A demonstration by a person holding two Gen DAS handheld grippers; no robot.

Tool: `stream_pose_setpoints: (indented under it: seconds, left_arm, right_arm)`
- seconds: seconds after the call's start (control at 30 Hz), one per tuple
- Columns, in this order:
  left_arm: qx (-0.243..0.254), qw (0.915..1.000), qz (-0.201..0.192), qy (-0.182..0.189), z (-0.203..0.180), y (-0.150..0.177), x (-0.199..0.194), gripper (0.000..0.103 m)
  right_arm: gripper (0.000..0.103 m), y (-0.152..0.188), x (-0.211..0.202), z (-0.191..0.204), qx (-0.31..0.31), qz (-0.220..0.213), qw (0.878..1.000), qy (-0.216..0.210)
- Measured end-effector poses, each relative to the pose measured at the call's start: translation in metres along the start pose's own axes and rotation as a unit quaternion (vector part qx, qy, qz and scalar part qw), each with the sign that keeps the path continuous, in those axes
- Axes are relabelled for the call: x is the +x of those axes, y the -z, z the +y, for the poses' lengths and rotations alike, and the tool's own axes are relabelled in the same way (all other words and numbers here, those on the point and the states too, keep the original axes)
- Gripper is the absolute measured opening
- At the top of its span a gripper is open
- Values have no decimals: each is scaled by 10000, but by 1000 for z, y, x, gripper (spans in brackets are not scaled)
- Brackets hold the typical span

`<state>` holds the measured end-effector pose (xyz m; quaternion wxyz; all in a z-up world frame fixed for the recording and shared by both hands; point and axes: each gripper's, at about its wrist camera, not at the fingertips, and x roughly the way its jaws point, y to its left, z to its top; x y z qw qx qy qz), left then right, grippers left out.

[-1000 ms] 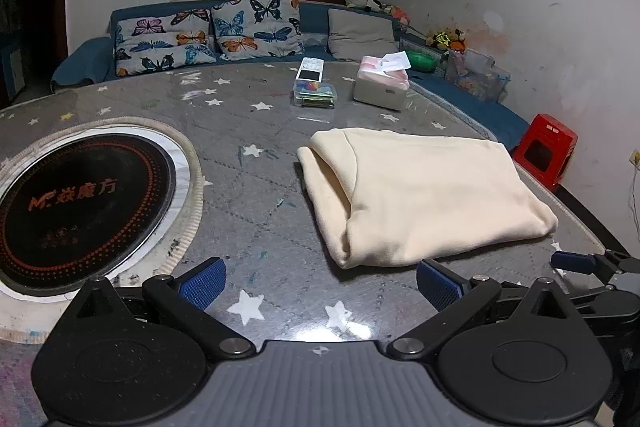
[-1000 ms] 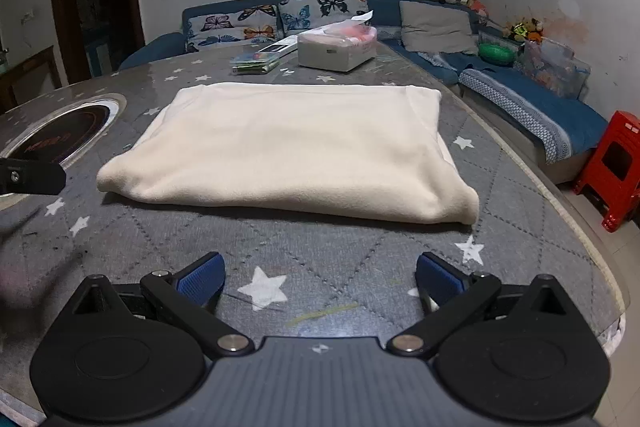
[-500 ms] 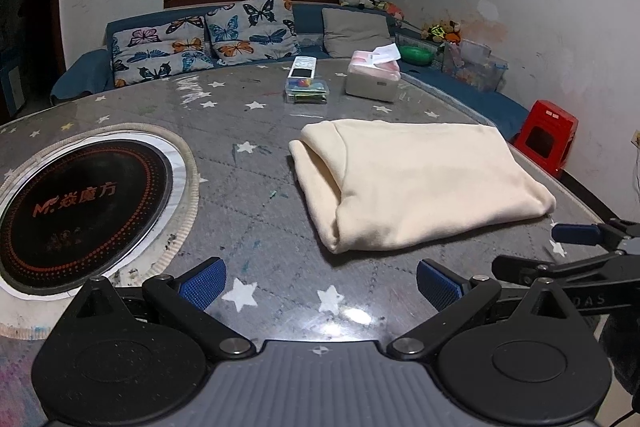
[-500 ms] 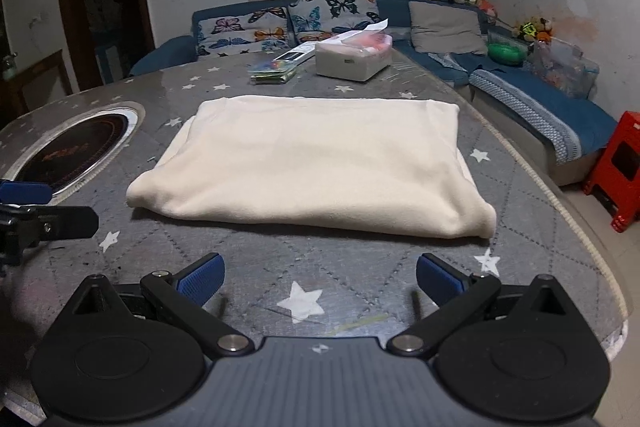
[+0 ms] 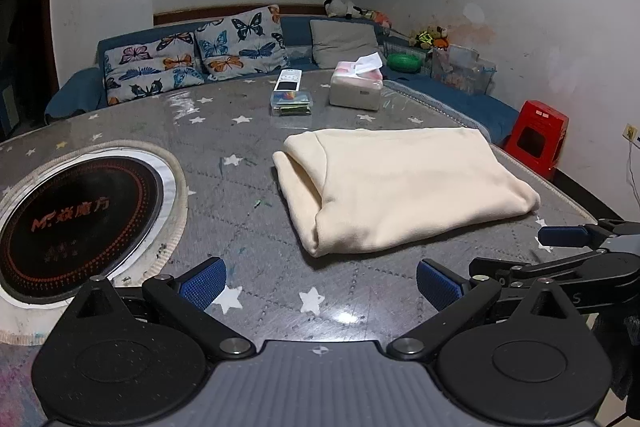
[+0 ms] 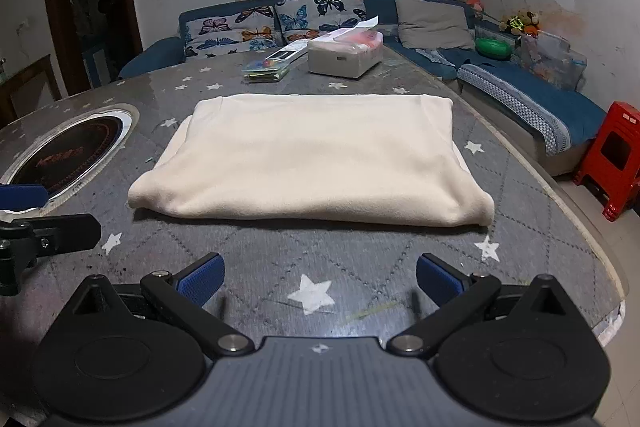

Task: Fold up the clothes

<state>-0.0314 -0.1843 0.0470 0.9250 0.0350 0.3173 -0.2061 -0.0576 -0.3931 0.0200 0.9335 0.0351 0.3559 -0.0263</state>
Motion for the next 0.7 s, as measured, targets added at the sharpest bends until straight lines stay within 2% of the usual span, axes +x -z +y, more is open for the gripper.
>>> stream_pose_setpoints:
  seconds: [0.7]
  left_arm:
    - [6,10000,0,31,-3,0,0,103]
  right_arm:
    - [103,2,-2,3,78,17,10000,-32]
